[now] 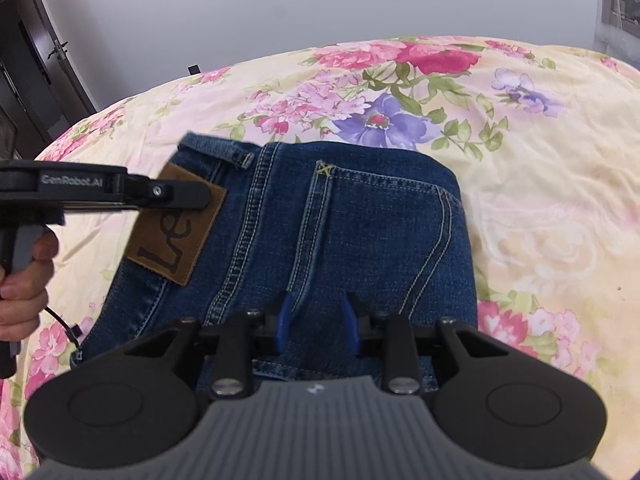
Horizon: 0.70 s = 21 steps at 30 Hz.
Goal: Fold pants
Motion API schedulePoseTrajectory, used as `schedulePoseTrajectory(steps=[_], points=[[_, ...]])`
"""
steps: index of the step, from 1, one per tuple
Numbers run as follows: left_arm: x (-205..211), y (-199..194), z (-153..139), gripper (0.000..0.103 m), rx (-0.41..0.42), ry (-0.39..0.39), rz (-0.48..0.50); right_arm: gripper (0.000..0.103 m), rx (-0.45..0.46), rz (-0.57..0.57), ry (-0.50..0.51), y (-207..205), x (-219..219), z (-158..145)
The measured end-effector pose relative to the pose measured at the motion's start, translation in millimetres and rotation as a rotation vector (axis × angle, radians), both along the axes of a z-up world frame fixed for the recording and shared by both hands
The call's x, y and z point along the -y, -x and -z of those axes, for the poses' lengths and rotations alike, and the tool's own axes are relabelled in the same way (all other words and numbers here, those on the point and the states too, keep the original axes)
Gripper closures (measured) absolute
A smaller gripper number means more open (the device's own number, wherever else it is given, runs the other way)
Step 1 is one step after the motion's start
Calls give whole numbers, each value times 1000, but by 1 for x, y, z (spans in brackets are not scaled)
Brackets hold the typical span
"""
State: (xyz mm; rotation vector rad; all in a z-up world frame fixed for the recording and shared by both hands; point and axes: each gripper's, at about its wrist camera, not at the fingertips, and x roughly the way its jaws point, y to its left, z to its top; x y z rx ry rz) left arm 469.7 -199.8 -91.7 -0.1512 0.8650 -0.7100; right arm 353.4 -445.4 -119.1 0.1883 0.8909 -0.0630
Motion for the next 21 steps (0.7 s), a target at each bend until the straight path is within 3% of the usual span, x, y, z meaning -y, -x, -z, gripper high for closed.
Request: schedulePoseTrajectory(steps=[3,5,8,10,12,17,21], points=[[0,9,-25,86,36,-19,24,78,41,8,46,13,0,-17],[-10,5,-26,86,17,-23,12,78,49,23,57,19,3,-24],[-32,-9,-4,86,-61,-27,-59,80,31,32,90,22,3,-22],[-45,-16,13,86,-95,-22,-78,89,30,22,96,20,2,-17],[-55,-23,31,86,-138,7,-92,92,49,19,101,13,3,-13],[-65,-37,61,85,-187,62,-91,94,81,24,137,-24,8,-2],[-68,-44,77,83,-205,81,-75,103,29,51,144,-64,20,18]])
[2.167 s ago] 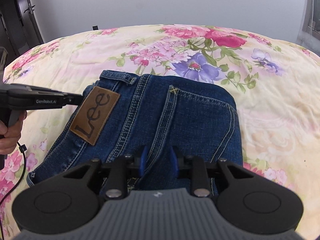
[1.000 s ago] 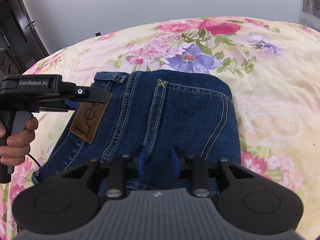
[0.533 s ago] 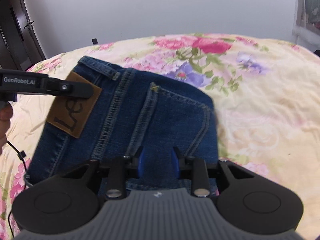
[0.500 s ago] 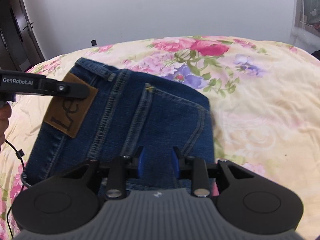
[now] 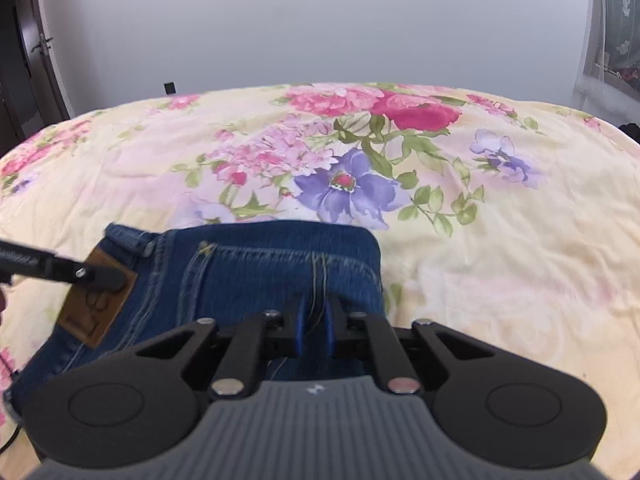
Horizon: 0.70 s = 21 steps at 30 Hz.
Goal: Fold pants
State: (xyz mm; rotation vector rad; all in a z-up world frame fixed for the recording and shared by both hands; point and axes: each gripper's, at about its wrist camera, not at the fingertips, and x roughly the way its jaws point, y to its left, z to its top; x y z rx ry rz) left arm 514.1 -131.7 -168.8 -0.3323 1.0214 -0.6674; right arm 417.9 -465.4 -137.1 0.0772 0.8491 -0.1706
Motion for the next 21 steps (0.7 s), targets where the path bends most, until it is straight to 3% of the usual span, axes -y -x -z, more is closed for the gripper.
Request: schedulePoseTrajectory(steps=[5,10,14,19,21], points=[[5,-2,6,81,5,-14,1,103,-96,28,-35,-29,13,27],[3,8,-6,71,0,-41,-27,103,-100,46,-57,-17,11,12],[0,45,-35,65,111,-185,-45,103,-90,1,-22,30,4,-14],[-8,98,-64,66,204,-164,-17,96,8,28,-28,119,10,-44],[1,119,-72,70,255,-195,15,96,39,56,-43,153,12,-50]])
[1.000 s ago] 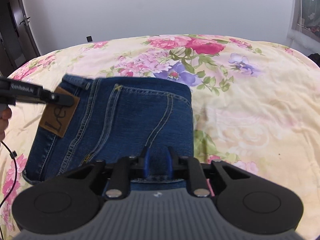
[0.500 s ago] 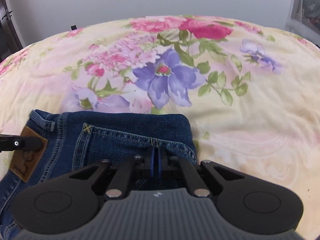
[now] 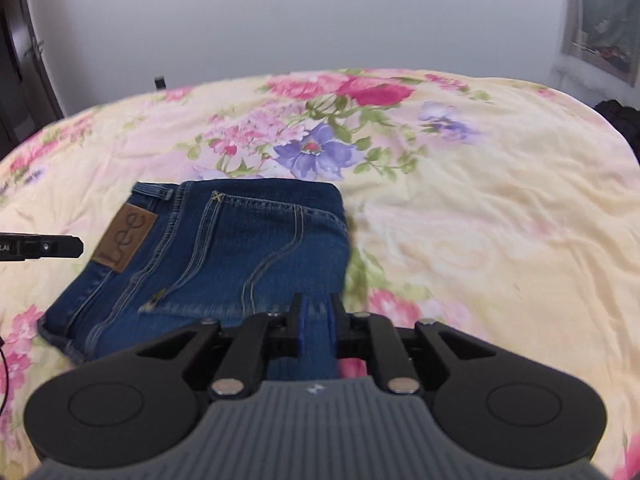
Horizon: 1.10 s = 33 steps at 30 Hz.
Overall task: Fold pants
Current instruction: 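Open both grippers and release the folded jeans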
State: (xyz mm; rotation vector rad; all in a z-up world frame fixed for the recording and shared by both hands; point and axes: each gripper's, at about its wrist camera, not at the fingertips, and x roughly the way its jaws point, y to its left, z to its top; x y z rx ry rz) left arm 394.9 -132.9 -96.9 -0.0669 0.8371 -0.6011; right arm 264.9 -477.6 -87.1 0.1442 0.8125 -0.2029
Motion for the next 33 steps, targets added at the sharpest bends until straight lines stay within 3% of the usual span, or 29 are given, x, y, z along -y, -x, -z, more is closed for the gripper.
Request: schedulePoseTrajectory(steps=[3,6,9,11,13,15,18,20,23,26,33], points=[[15,19,5,82,26,-96,11,95,17,23,17,42,-9,4],[16,20,25,88,-35,-155,-9,95,11,11,36,65,-26,19],[7,19,38,89,-76,-138,-31,93,2,1,21,68,-37,35],[5,15,42,89,-107,-122,-44,82,2,13,57,62,-42,45],[6,13,45,88,-117,-127,-40,81,-24,39,85,51,-44,57],[8,14,47,88,-116,-147,-28,81,-54,64,44,43,-39,72],[7,12,49,87,-132,-144,-27,87,-46,79,59,47,-38,82],[6,10,51,87,-145,-138,-35,98,-25,73,52,55,-39,77],[5,11,52,87,-145,-142,-39,99,26,48,106,77,-44,58],[6,11,54,87,-146,-152,-39,101,35,34,99,97,-39,50],[-2,9,58,84,-177,-152,-70,102,-19,40,59,99,-31,70]])
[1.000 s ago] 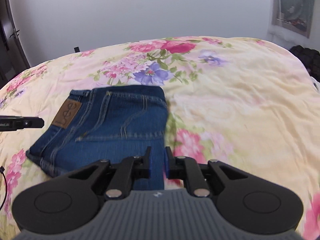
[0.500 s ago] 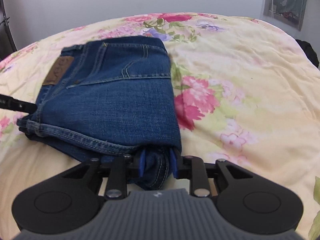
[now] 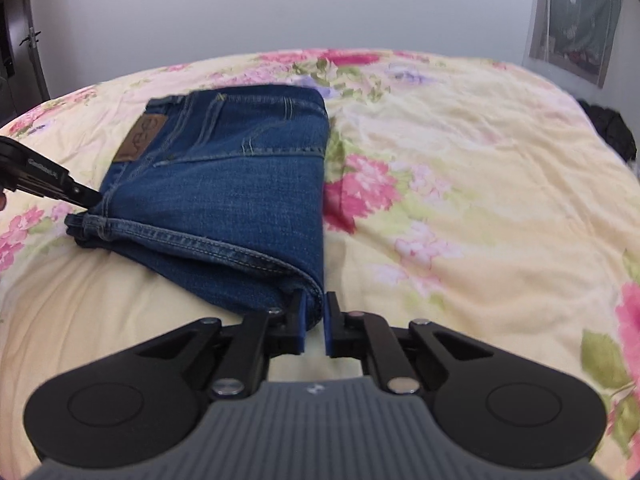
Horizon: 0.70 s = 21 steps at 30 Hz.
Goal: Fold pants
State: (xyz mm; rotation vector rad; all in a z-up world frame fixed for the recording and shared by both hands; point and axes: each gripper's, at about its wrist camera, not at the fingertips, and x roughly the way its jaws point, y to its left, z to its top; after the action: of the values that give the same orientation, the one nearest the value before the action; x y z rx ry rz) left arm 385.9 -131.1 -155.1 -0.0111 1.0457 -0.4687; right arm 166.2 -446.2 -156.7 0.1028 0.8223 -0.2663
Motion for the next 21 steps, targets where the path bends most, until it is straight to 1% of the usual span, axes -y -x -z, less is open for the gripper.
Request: schedulePoseTrajectory(steps=[3,5,7,9,13,16,17,18,20,21], points=[[-5,5,2,83,-10,-50,-13,103,0,24,-45,3,4,-4],[-17,8,1,84,-23,-13,-33,103,-53,38,-75,5,6,-2],[-27,9,-2,84,-56,33,-58,103,-66,44,-71,16,7,-3],[-32,13,-10,83,-41,39,-57,103,-58,43,-68,23,9,-10],[-24,23,-29,83,17,-29,-31,103,-25,36,-73,24,13,-31],[-18,29,-45,81,54,-36,-6,102,8,25,-86,15,13,-49],[-16,30,-50,78,66,-37,-3,94,17,22,-98,10,13,-54],[-16,30,-54,75,77,-32,-3,81,31,24,-107,5,15,-58],[-15,28,-60,64,95,-14,4,70,56,17,-127,-10,18,-66],[-14,26,-62,62,103,-5,3,69,62,20,-136,-18,20,-68]])
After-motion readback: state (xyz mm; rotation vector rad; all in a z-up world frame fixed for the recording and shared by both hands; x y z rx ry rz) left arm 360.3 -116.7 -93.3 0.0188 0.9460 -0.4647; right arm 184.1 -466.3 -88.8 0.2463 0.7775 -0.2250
